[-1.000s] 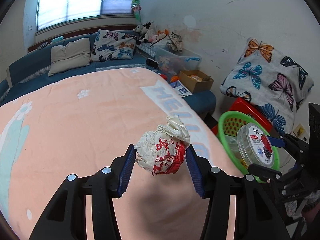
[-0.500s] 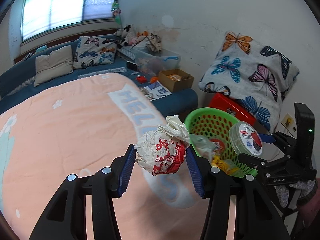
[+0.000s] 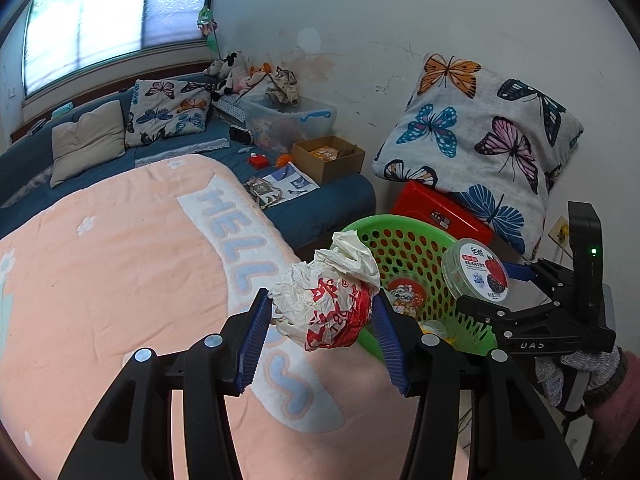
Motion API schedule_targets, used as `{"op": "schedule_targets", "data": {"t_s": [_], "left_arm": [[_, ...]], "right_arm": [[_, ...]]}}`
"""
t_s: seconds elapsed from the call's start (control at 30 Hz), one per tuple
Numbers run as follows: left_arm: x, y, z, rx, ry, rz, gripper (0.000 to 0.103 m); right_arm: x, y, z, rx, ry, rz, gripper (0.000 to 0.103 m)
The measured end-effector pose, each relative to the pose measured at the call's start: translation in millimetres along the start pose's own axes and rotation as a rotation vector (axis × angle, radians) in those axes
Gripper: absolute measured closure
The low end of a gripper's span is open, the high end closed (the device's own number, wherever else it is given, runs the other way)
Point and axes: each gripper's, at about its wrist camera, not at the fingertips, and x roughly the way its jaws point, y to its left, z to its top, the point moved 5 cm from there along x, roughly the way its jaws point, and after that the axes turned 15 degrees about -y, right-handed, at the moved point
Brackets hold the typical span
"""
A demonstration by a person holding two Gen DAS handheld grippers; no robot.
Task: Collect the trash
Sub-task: 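Carry the yogurt tub with the right tool over the green basket and release, then carry the wrapper with the left tool over the green basket and release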
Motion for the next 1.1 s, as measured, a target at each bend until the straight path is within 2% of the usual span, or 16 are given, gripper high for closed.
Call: {"op": "schedule_targets", "data": {"t_s": [0.3,0.57,1.1], "left_arm": [[13.7,-15.7,6.5,0.013,0.007,-0.025,0.053],[37.3,-44.7,9.4,0.026,0.027,-0.068,0.052],[90.9,-92.9,-0.9,0.033,0.111,-0.118,0.048]], "right_arm": [[4.5,-21.5,-2.4,0.048,0.011,-0.028,0.008],[-2.8,-32.1,-1.7,0.066,-0.001,-0.036,0.007],[-28.8,-43.1,-12.3,0.097,-0.021,-0.030,0.007]]}}
